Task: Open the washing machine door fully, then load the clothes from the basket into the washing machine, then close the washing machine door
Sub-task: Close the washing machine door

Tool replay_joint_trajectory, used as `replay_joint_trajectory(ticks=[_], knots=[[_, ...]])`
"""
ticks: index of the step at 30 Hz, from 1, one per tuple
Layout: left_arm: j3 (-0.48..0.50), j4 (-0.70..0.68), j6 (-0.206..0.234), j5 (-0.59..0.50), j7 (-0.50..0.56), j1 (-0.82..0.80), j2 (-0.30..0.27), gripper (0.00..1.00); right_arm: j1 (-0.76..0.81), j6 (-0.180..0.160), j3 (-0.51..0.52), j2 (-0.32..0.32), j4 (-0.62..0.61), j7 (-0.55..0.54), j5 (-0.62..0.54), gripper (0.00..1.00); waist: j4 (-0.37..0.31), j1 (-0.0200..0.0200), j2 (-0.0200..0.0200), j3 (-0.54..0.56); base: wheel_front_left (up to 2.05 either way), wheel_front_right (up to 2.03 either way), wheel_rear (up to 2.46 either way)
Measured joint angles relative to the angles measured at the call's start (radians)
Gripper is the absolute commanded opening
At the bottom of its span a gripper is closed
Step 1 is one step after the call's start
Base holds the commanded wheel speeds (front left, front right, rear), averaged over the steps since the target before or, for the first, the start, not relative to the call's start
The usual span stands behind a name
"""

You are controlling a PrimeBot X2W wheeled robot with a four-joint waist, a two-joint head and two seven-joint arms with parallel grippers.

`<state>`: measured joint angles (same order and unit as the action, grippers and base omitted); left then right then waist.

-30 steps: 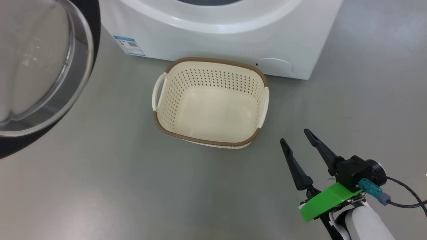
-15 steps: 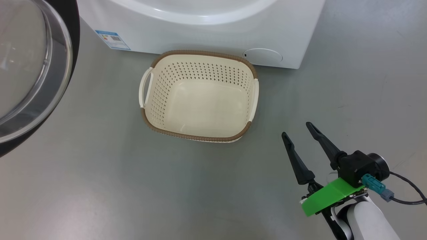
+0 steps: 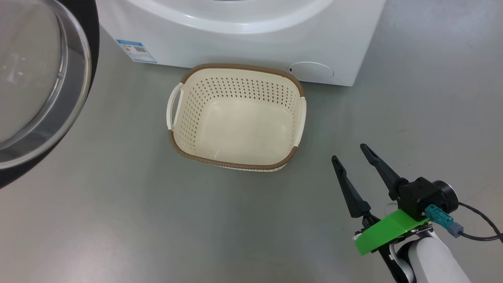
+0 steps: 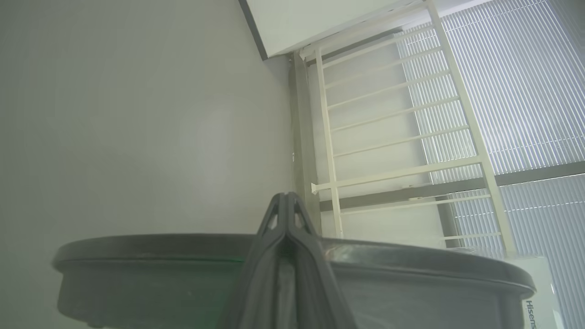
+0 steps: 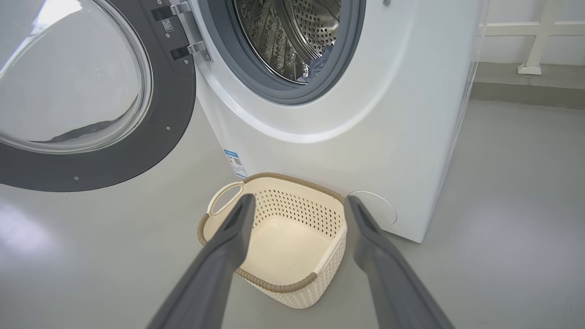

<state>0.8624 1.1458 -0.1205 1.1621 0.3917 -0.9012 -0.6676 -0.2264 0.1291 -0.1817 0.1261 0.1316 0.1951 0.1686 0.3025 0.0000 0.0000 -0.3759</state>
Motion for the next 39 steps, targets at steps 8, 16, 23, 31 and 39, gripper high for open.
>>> replay_joint_trajectory(ticks=[8, 16, 23, 31, 39], knots=[[-0.039, -0.083, -0.004, 0.027, 0.07, 0.019, 0.007, 0.0, 0.0, 0.0, 0.0, -0.001, 0.008, 0.0, 0.0, 1.0, -0.002, 0.0, 0.0, 0.012, 0.0, 0.0, 0.0], [-0.102, -0.152, -0.003, 0.032, 0.157, 0.065, 0.01, 0.0, 0.0, 0.0, 0.0, -0.005, 0.013, 0.0, 0.0, 1.0, 0.0, 0.0, 0.0001, 0.025, 0.0, 0.0, 0.0], [-0.145, -0.227, -0.003, 0.048, 0.204, 0.13, 0.048, 0.0, 0.0, 0.0, 0.001, -0.006, 0.014, 0.001, 0.0, 1.0, 0.003, 0.0, 0.0001, 0.033, 0.0, 0.0, 0.0], [-0.169, -0.263, -0.003, 0.074, 0.257, 0.167, 0.069, 0.0, 0.001, 0.0, 0.001, -0.008, 0.021, 0.002, 0.0, 1.0, 0.005, -0.0001, 0.0, 0.048, 0.0, 0.0, 0.0], [-0.201, -0.357, -0.003, 0.125, 0.345, 0.234, 0.094, 0.0, 0.001, 0.0, 0.001, -0.022, 0.033, 0.01, 0.001, 1.0, 0.008, 0.0, 0.0, 0.066, 0.0, 0.0, 0.0]])
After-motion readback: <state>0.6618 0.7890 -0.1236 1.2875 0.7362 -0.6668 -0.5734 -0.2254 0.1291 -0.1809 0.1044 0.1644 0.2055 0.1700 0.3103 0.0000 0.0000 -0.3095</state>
